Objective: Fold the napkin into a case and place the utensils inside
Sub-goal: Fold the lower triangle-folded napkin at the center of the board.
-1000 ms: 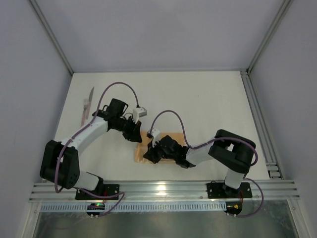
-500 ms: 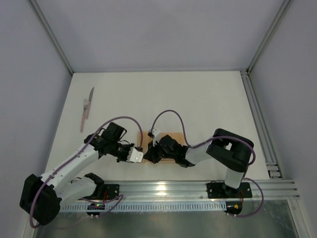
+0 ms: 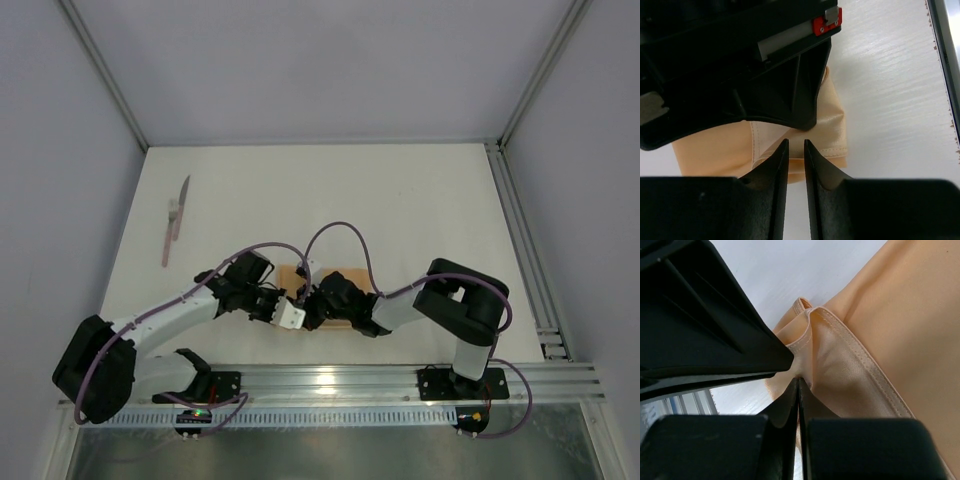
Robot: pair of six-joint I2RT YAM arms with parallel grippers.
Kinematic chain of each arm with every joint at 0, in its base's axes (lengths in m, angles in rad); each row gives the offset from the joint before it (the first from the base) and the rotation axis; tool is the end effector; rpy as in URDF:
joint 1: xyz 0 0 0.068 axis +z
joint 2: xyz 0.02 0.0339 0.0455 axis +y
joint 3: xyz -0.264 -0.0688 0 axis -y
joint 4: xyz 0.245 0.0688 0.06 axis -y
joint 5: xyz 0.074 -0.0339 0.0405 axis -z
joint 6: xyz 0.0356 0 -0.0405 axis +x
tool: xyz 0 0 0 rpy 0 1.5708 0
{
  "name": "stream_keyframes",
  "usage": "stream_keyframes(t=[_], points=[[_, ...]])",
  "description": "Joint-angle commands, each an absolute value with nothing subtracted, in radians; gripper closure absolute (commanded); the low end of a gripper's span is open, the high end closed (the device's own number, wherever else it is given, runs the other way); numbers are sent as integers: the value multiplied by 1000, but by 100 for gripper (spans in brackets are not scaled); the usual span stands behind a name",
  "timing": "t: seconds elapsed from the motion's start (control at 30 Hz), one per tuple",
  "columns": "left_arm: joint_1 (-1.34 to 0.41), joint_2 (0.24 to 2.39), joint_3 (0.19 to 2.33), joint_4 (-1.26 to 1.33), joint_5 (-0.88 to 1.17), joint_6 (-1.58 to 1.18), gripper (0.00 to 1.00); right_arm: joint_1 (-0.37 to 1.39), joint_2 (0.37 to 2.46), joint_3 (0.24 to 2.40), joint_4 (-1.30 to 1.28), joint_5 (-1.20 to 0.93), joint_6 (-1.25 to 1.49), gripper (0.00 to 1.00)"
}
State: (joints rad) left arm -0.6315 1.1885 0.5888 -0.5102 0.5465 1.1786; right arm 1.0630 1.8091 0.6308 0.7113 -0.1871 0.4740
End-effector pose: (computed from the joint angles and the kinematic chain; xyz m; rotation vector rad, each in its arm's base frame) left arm 0.1538 -0.1354 0.1762 2.0760 1.4205 -0.5182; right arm 0.1541 0.2905 0.1176 -0.7700 2.0950 1.1039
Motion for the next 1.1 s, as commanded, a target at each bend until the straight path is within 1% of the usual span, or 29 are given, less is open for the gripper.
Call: stream_keyframes(t=[0.0,0.07,0.23,0.33,0.43,0.6,0.73,0.8,0.87,1.07], points=[[-656,1192,606,-445,535,1193,80,1063,1801,666,732,-196,472,97],[-655,1201,585,-446,514,1210,81,1062,1792,672,716,-192,465,97],[-655,1216,557,-454,446,1236,87,1063,1763,683,692,-192,448,97],[-655,1210,548,-491,436,1249,89,1062,1735,680,675,-184,437,97],[-655,1204,534,-482,439,1243,89,1062,1727,683,663,-186,433,97],[-657,1258,532,-399,439,1198,89,1062,1704,686,621,-190,433,97],[-657,1273,538,-391,440,1203,89,1060,1617,646,554,-155,448,96],[-655,1276,531,-396,440,1212,89,1051,1585,637,473,-146,474,96],[-657,1276,520,-393,440,1216,89,1045,1577,620,405,-153,495,96],[-655,1270,508,-388,437,1207,90,1014,1533,512,330,-161,594,96]])
